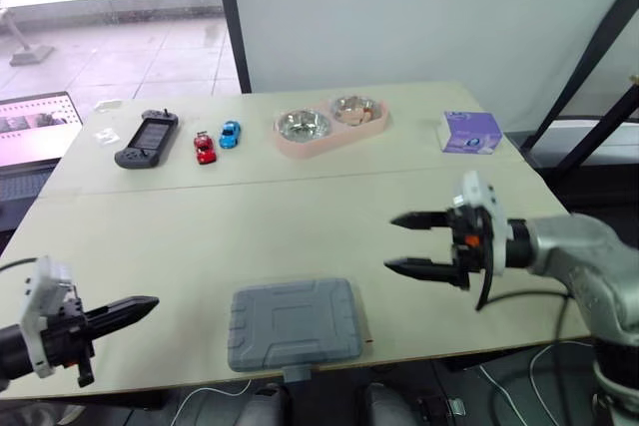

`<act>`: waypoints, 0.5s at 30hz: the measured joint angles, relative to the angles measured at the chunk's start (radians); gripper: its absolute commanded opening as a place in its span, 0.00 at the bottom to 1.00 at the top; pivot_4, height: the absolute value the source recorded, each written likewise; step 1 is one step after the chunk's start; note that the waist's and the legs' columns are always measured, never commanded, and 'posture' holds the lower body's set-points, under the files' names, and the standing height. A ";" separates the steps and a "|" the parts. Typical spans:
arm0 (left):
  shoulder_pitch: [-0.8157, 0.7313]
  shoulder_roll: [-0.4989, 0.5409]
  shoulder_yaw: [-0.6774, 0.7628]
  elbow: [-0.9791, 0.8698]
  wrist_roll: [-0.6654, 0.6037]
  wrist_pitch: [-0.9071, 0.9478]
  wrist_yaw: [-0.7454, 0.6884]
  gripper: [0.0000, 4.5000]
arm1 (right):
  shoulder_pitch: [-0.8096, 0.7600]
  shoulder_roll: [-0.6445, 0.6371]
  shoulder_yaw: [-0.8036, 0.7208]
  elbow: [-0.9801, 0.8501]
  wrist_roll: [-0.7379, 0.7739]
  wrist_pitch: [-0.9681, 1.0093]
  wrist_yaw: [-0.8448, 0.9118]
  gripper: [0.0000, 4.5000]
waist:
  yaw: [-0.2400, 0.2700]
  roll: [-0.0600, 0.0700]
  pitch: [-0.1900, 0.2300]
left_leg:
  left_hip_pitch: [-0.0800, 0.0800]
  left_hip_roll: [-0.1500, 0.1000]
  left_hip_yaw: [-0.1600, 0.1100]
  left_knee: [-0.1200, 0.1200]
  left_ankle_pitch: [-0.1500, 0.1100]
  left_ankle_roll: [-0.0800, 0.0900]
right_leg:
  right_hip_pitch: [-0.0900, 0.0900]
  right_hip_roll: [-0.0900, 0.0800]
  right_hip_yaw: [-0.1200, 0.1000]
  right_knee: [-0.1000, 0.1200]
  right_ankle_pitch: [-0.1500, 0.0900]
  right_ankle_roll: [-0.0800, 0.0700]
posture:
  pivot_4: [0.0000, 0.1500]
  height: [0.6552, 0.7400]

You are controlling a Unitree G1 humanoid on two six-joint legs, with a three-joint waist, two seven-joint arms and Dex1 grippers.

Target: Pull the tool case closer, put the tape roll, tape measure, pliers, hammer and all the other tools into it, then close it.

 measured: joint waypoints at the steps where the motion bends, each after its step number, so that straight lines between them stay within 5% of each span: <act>1: 0.001 0.001 0.014 -0.003 0.004 -0.003 0.000 0.00 | 0.029 -0.010 0.013 0.015 -0.035 -0.076 0.003 0.97 | -0.002 0.000 0.000 | 0.001 0.000 0.001 0.000 0.000 0.000 | 0.000 0.000 0.001 0.000 0.000 0.001 | 1.00 0.80; 5: 0.012 -0.006 0.033 -0.014 0.026 -0.028 0.001 0.00 | 0.082 -0.013 0.028 0.079 -0.103 -0.280 0.009 0.97 | -0.015 -0.001 0.000 | 0.004 0.003 0.001 0.002 0.000 0.000 | 0.003 0.002 0.001 0.002 0.002 0.000 | 1.00 0.80; 15: 0.025 -0.035 0.034 -0.026 0.062 -0.052 0.036 0.00 | 0.128 -0.030 0.028 0.156 -0.101 -0.405 0.039 0.97 | -0.012 -0.001 0.001 | 0.004 0.004 0.001 0.003 0.000 0.000 | 0.003 0.002 0.000 0.002 0.003 0.000 | 1.00 0.80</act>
